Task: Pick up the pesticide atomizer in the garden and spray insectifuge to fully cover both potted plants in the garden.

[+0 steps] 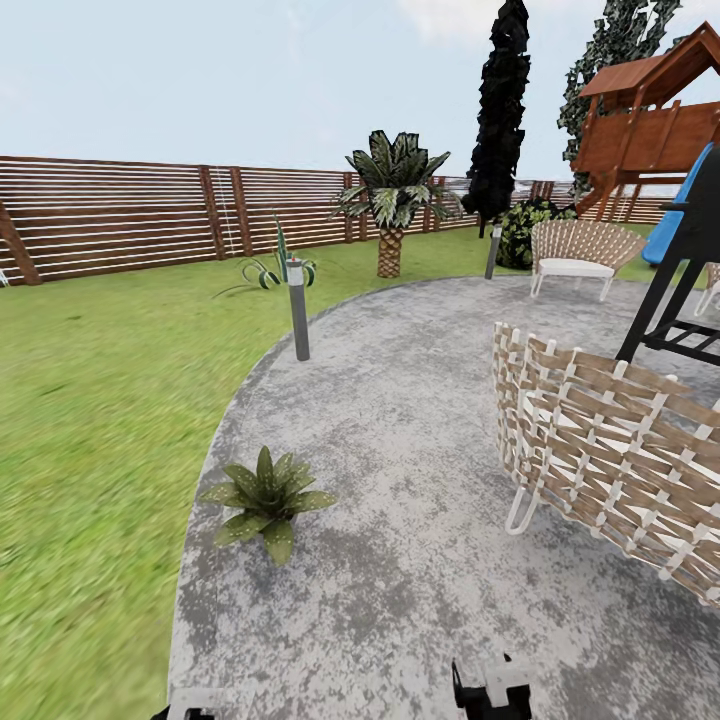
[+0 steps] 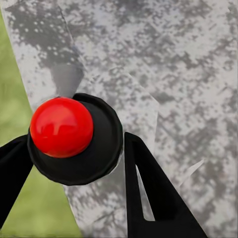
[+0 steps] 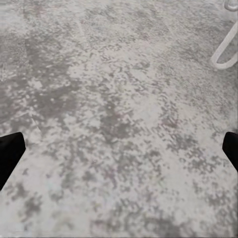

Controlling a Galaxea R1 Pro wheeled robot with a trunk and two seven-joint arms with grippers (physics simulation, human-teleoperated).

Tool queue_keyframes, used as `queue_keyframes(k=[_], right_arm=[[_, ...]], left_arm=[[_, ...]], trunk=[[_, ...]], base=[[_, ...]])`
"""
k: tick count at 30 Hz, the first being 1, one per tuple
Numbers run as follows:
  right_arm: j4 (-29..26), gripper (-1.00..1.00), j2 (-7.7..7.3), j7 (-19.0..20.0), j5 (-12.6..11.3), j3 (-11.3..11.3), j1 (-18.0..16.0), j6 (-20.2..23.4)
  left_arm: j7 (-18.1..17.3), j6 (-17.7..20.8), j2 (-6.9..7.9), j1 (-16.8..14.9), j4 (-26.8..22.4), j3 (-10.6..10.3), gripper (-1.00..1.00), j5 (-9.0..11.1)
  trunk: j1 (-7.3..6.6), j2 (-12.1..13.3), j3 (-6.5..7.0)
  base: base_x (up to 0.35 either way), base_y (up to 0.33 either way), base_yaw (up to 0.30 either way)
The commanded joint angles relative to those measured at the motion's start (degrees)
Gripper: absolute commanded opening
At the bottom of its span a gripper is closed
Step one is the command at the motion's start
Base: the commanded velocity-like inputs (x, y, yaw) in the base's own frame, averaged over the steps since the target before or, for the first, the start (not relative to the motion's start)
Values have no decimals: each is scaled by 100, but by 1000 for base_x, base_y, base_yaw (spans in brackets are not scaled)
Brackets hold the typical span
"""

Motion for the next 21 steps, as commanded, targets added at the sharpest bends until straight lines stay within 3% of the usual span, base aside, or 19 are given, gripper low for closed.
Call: queue_keyframes(k=[1,21], right_arm=[[74,100,4,-41,61,-20,1,-9],[145,100,-1,-31,62,-24,182,-10]], left_arm=[[-8,-21,3,-3,14,25,-100,-14],[-11,-27,7,-3,7,22,-100,9]], trunk=[[-1,-2,-5],[-1,-2,-5]], base=[[0,0,0],[0,0,0]])
